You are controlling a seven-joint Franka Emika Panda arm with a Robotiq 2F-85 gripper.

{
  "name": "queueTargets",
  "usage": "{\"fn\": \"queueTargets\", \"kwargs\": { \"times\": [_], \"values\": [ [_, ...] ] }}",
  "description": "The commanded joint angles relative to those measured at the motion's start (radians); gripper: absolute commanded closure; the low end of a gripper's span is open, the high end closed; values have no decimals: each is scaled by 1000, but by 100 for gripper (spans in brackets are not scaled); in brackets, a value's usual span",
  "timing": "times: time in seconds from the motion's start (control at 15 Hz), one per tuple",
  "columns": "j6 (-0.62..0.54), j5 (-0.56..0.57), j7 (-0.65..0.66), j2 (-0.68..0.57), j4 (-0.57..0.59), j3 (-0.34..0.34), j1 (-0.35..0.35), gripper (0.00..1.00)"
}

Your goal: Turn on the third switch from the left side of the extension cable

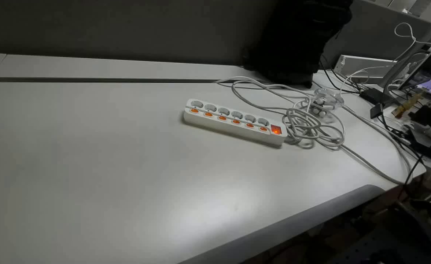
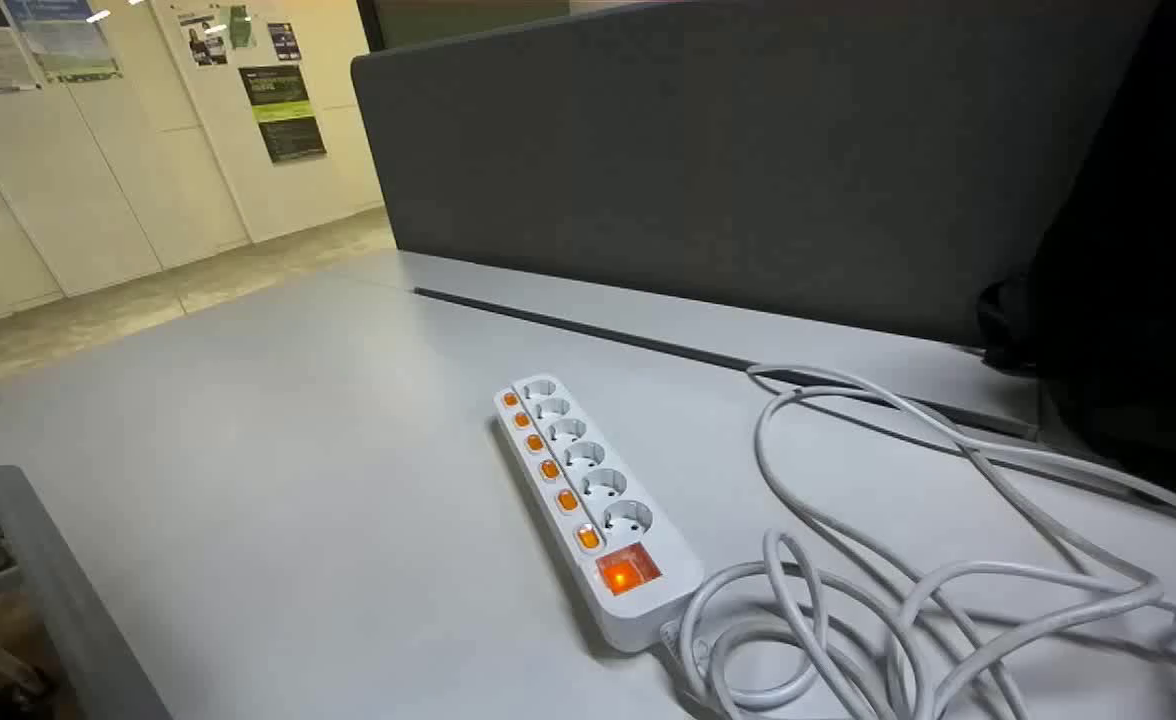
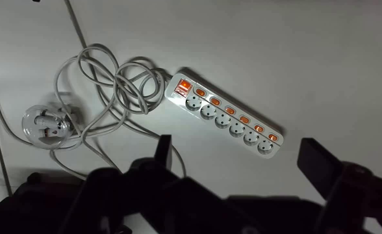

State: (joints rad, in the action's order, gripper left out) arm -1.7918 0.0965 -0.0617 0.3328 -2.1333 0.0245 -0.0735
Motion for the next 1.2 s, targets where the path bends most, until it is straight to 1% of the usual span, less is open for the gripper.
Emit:
{"fn": "queueTargets", "kwargs": {
  "times": [0.0, 0.8, 0.87, 1.0, 1.13],
  "values": [
    [2, 3, 2, -1, 0, 9, 11, 0],
    [2, 3, 0, -15, -13, 9, 12, 0],
    [-17, 18, 33, -6, -22, 1, 8, 0],
    [-62, 35, 50, -17, -26, -7, 7, 0],
    [-105, 46, 66, -54, -14, -9, 3, 0]
  ]
}}
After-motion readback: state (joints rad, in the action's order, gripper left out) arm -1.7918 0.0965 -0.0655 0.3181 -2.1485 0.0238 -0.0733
